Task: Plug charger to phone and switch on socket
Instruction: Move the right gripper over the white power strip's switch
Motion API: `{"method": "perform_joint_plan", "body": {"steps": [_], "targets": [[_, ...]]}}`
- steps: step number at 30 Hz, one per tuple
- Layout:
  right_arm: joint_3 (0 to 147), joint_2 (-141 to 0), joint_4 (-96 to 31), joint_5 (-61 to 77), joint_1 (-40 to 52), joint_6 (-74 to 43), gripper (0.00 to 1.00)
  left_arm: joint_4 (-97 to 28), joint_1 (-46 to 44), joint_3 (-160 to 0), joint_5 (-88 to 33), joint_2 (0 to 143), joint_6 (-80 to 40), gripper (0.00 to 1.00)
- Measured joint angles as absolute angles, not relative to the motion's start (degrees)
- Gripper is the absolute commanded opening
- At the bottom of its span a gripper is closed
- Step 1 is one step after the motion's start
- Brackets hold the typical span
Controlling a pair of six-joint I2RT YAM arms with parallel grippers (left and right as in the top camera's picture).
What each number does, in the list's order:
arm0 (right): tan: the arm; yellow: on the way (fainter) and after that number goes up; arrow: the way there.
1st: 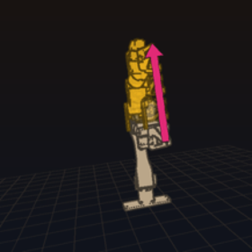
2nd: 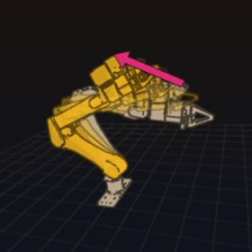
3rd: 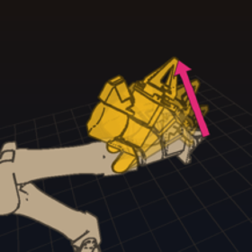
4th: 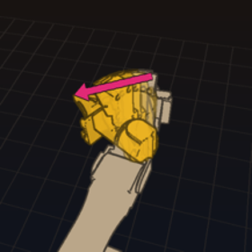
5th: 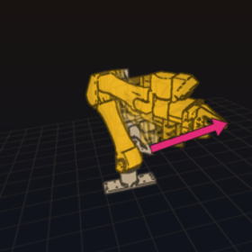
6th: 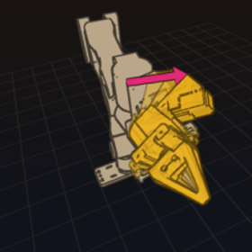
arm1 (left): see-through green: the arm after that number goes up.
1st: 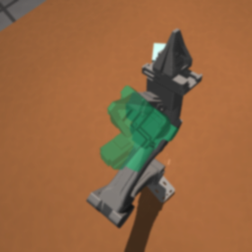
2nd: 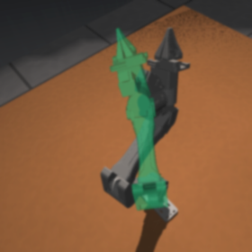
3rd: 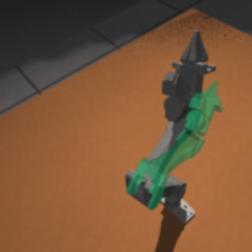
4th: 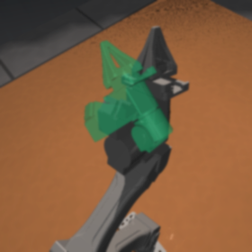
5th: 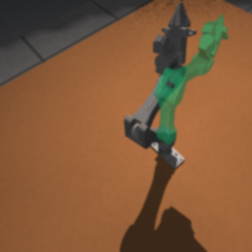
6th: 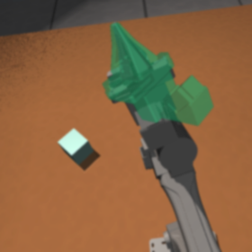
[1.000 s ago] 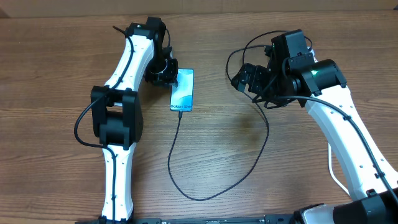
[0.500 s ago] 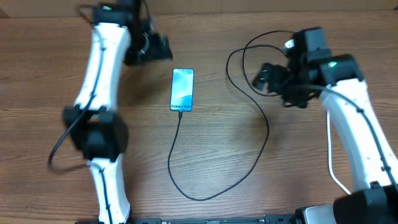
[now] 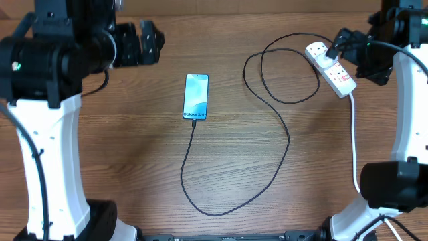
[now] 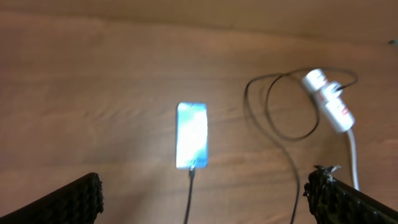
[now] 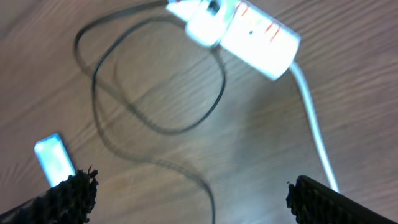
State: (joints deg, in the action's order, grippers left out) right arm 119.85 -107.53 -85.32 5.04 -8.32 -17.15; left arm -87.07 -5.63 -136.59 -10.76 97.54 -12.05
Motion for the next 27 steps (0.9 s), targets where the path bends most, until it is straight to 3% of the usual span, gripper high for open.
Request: {"method": "perform_joint_plan", "body": {"steps": [7,18,27], "targets": [[119.87,-108.55,-78.04,2.39,-12.29,-17.12,1.00,-96.42,-5.63,-136.18,-5.02,93.27,-13.21,0.99],[120.01,-118.26,-72.38,-6.39,-16.88,-19.33,1.00,-96.68,-5.63,-134.23,-2.87,77.65,-14.70,1.00],[119.04,-123.63,-64.77,-7.07,-17.32,-19.51,1.00,-96.73,-5.63,-134.10,-2.72,75.77,-14.70,0.99]]}}
